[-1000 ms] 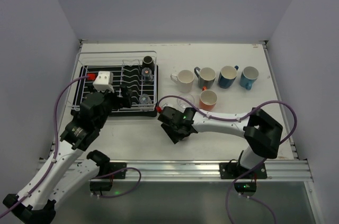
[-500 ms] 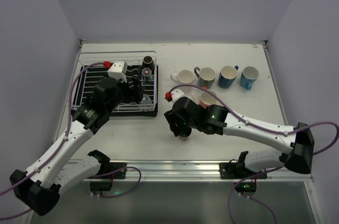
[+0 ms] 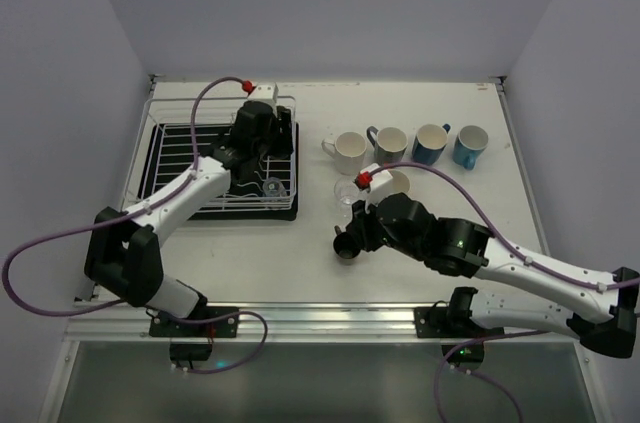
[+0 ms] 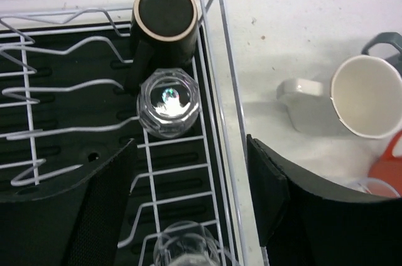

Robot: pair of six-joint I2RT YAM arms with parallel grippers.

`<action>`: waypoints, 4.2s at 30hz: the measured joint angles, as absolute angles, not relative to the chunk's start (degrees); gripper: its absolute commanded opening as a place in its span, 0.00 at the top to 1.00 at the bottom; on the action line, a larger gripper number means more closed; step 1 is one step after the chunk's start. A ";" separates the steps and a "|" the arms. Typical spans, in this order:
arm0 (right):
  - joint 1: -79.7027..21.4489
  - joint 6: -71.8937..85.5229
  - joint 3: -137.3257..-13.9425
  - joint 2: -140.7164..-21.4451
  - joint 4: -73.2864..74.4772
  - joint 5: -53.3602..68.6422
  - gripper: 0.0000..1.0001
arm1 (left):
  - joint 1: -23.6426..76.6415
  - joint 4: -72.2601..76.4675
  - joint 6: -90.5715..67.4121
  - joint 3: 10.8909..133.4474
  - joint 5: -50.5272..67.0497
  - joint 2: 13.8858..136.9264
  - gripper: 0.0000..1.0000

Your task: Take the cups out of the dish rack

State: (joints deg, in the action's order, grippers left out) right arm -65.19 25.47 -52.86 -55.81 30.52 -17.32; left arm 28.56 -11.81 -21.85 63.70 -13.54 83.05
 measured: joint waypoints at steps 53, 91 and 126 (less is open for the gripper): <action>-49.19 32.38 -46.65 -61.04 -13.87 6.20 0.40 | 25.12 3.70 -37.47 45.63 9.19 52.93 1.00; -47.81 33.67 -45.76 -47.88 14.52 2.04 1.00 | 24.88 -5.58 -31.14 45.71 15.66 43.42 0.01; -46.44 32.56 -46.48 -77.67 37.69 -11.05 0.53 | 28.84 -23.24 -18.90 45.80 -1.10 53.25 0.18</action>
